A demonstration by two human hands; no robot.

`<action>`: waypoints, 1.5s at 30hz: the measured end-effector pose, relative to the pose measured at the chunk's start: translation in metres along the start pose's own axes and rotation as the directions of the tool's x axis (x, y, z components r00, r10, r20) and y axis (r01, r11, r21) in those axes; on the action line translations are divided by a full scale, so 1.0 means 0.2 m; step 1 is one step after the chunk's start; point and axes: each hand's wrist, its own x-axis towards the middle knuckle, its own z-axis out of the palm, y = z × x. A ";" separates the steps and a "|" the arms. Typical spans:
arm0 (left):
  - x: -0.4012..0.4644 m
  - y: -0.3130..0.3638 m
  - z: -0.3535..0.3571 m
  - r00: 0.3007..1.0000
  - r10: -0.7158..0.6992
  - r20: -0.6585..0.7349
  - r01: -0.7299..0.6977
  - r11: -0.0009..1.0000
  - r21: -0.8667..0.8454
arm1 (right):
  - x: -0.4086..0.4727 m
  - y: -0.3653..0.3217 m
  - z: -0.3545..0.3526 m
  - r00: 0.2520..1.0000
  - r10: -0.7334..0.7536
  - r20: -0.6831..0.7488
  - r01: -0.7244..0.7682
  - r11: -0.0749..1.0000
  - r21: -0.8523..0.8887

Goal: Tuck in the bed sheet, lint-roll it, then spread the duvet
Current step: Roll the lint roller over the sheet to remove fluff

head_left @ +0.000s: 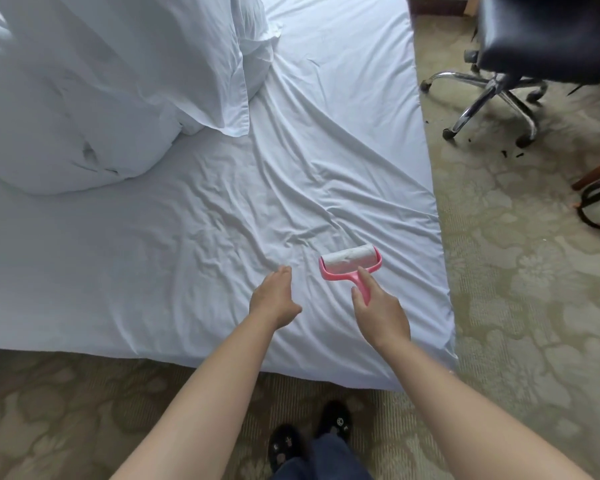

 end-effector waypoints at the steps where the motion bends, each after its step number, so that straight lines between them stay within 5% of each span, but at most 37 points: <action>1: -0.03 0.00 -0.01 1.000 0.003 0.007 -0.003 1.000 -0.005 | -0.04 0.00 -0.01 1.000 0.002 -0.005 -0.002 1.000 0.004; 11: -0.16 -0.03 -0.02 0.999 0.008 0.035 -0.008 1.000 -0.005 | -0.20 -0.03 -0.01 0.999 -0.043 0.030 0.042 0.999 0.007; 21: 0.30 -0.07 0.15 0.995 -0.100 0.025 0.099 0.993 0.063 | 0.32 0.09 0.16 0.972 -0.087 0.217 0.138 0.962 -0.234; 29: 0.60 -0.12 0.19 0.962 -0.252 0.105 0.226 0.950 0.214 | 0.72 -0.11 0.28 0.958 -0.178 0.223 0.218 0.961 -0.171; 45: 0.63 -0.15 0.21 0.956 -0.250 0.153 0.223 0.959 0.172 | 0.54 0.03 0.30 0.963 -0.172 0.206 0.211 0.960 -0.185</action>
